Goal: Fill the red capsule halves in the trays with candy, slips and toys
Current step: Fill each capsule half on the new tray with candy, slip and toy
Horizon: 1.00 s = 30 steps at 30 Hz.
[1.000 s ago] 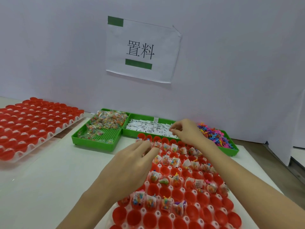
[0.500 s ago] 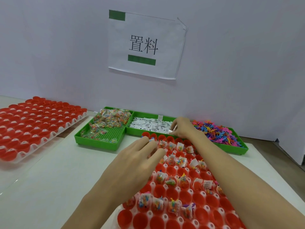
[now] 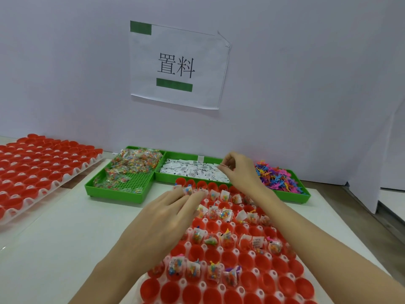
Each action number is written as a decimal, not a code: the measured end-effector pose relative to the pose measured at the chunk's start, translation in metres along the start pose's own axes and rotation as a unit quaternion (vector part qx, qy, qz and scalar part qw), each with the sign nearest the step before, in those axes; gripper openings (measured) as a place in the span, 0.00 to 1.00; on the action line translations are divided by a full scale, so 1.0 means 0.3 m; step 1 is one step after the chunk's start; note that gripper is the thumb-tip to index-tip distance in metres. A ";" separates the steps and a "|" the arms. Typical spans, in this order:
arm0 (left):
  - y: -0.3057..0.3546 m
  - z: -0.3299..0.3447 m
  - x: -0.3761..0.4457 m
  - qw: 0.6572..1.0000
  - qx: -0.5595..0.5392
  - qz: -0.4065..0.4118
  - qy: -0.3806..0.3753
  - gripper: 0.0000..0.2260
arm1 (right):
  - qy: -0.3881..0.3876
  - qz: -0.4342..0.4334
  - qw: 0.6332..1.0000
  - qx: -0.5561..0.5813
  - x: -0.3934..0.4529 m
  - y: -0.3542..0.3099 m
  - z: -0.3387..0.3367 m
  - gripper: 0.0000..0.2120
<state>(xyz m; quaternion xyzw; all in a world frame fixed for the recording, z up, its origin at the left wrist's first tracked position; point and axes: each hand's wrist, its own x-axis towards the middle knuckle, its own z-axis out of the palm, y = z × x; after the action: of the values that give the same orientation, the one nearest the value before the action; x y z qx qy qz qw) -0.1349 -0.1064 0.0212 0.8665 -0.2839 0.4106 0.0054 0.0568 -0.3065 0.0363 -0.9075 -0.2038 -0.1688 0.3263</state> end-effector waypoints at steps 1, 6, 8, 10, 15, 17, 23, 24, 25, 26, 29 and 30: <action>0.001 -0.004 0.002 1.000 -0.006 -0.001 0.008 0.13 | 0.012 -0.006 1.000 0.020 -0.038 -0.009 -0.019 0.06; 0.007 -0.031 0.008 0.999 -0.037 -0.022 0.024 0.06 | 0.033 -0.002 0.992 0.122 -0.265 -0.065 -0.126 0.05; 0.007 -0.036 0.006 0.999 -0.043 -0.021 0.016 0.04 | 0.028 0.012 0.987 0.160 -0.355 -0.087 -0.170 0.04; 0.010 -0.034 0.001 0.999 -0.043 -0.026 0.009 0.04 | 0.031 0.024 0.982 0.185 -0.436 -0.107 -0.203 0.03; 0.033 -0.032 0.001 0.998 -0.049 -0.022 0.023 0.24 | 0.038 0.057 0.971 0.228 -0.563 -0.126 -0.230 0.02; 0.056 -0.034 0.010 0.995 -0.080 -0.036 0.036 0.25 | 0.024 0.068 0.967 0.244 -0.575 -0.127 -0.235 0.01; 0.170 -0.034 0.038 0.896 -0.381 -0.213 0.083 0.10 | -0.022 0.070 0.946 0.316 -0.594 -0.162 -0.249 0.07; 0.181 -0.034 0.039 0.872 -0.420 -0.241 0.072 0.11 | -0.016 0.075 0.945 0.317 -0.600 -0.167 -0.242 0.07; 0.189 -0.034 0.039 0.854 -0.447 -0.260 0.061 0.10 | -0.011 0.078 0.947 0.313 -0.606 -0.171 -0.235 0.06; 0.193 -0.034 0.039 0.841 -0.464 -0.274 0.052 0.09 | -0.014 0.079 0.948 0.308 -0.611 -0.175 -0.229 0.06; 0.194 -0.028 0.037 0.818 -0.492 -0.297 0.034 0.08 | -0.040 0.064 0.948 0.310 -0.624 -0.189 -0.218 0.05; 0.193 -0.026 0.036 0.817 -0.492 -0.299 0.032 0.08 | -0.042 0.057 0.950 0.305 -0.627 -0.192 -0.215 0.06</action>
<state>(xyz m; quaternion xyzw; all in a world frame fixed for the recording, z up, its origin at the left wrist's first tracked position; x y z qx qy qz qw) -0.1636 -0.1584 0.0211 0.7766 -0.1744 0.2220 0.5632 -0.1437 -0.3575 0.0310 -0.7812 -0.2071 -0.0411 0.5874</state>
